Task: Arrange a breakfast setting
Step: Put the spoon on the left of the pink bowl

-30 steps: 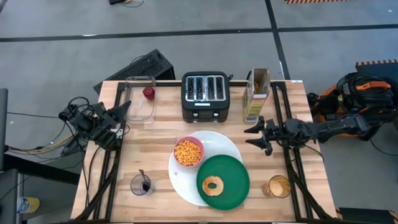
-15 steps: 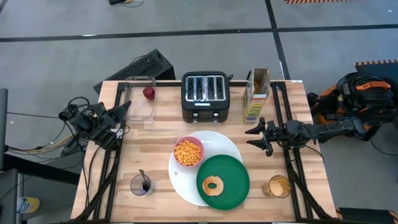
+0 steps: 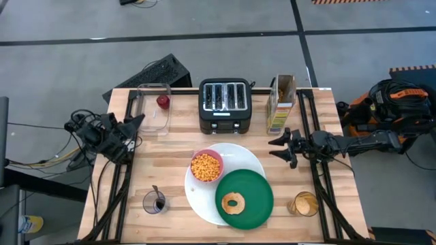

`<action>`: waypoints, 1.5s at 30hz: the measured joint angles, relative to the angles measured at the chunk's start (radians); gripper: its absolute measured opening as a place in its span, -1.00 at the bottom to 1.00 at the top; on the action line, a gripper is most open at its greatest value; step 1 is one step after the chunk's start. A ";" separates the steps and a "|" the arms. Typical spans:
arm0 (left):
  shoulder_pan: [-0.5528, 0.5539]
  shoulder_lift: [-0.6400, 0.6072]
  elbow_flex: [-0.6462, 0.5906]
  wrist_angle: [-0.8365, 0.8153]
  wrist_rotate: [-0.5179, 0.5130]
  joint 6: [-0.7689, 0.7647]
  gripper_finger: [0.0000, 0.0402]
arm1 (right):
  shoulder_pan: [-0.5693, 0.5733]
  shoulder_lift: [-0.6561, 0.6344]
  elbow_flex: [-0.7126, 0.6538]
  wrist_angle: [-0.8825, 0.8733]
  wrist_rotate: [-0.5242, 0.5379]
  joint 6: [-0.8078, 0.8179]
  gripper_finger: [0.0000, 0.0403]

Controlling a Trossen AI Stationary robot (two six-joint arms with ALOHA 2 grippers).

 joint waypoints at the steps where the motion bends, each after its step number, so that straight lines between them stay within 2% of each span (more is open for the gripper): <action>1: 0.000 0.000 0.011 -0.020 0.011 -0.011 -0.12 | -0.001 0.002 0.000 0.000 0.000 0.000 0.29; 4: 0.000 0.000 0.058 -0.135 0.051 -0.078 -0.09 | -0.001 0.003 -0.001 -0.001 0.000 0.000 0.29; 9: -0.011 0.033 0.190 -0.466 0.188 -0.168 -0.09 | -0.001 0.003 -0.001 -0.004 0.000 0.000 0.29; 13: -0.024 0.095 0.319 -0.765 0.328 -0.246 -0.09 | -0.001 0.003 -0.001 -0.015 0.000 0.000 0.29; 16: -0.031 0.162 0.398 -0.904 0.444 -0.313 -0.09 | -0.001 0.003 -0.001 -0.026 0.001 0.001 0.29; 20: -0.038 0.262 0.460 -0.983 0.609 -0.333 -0.09 | -0.001 0.003 -0.001 -0.045 0.001 0.002 0.29; 23: -0.040 0.330 0.477 -1.027 0.682 -0.337 -0.09 | -0.001 0.003 -0.002 -0.058 0.001 0.002 0.29; 29: -0.040 0.428 0.477 -1.122 0.737 -0.385 -0.09 | -0.001 0.003 -0.002 -0.087 0.001 0.002 0.29; 35: -0.040 0.493 0.477 -1.121 0.842 -0.408 -0.09 | -0.001 0.003 -0.002 -0.093 0.001 0.001 0.29; 39: -0.040 0.510 0.478 -1.093 0.854 -0.416 -0.09 | -0.001 0.003 -0.003 -0.096 0.001 0.000 0.29; 45: -0.072 0.569 0.478 -1.146 0.844 -0.429 -0.09 | -0.001 0.003 -0.003 -0.097 0.001 0.000 0.29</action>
